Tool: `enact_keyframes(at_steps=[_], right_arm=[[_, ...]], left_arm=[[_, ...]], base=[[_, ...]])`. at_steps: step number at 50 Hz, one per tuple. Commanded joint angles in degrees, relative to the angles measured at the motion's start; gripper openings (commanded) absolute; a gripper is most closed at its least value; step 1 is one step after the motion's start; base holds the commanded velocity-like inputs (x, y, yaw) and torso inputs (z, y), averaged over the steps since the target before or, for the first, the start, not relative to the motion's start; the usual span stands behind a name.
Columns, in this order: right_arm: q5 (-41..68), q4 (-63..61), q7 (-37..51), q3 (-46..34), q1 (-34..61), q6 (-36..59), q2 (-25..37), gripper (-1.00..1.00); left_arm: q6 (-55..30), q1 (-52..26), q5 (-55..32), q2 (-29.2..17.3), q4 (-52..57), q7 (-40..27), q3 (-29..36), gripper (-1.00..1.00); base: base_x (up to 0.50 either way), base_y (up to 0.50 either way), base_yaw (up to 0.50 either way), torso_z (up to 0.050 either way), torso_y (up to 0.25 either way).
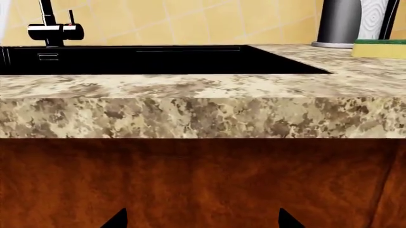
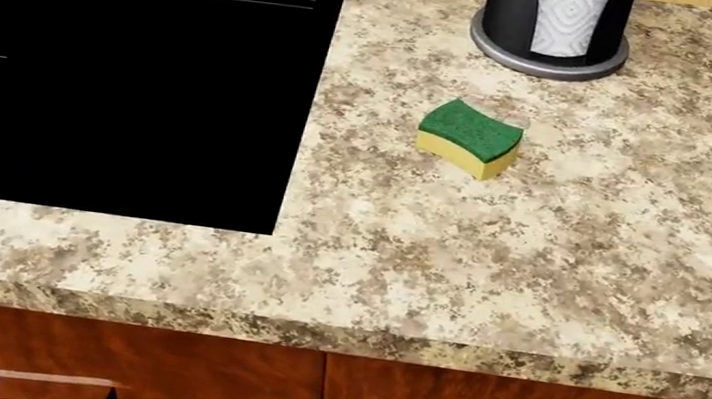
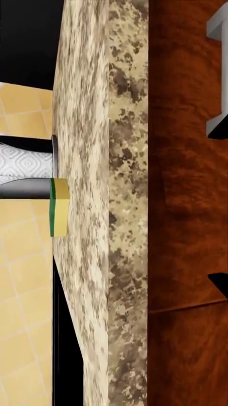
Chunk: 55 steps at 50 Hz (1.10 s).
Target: Pick the pan and sponge and place them into the sink. Then turn on the water.
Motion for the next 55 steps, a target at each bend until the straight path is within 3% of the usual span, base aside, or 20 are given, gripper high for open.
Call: enact_keyframes(at_steps=[1, 43, 55], right_arm=[[0.3, -0.1, 0.7, -0.7, 0.1, 0.0, 0.5, 1.00], [1.5, 0.3, 2.3, -2.5, 0.4, -0.4, 1.8, 1.00], [2.0, 0.4, 2.6, -3.0, 0.6, -0.4, 2.2, 1.00]], left_arm=[[1.3, -0.3, 0.6, -0.3, -0.4, -1.4, 0.8, 1.00], [2.2, -0.2, -2.0, -1.7, 0.4, -2.3, 2.3, 1.00], [2.8, 0.5, -2.6, -2.8, 0.8, -1.8, 2.8, 1.00]], base=[[0.00, 0.00, 0.00, 0.018, 0.000], [0.00, 0.00, 0.00, 0.050, -0.005], [0.00, 0.00, 0.00, 0.002, 0.000]])
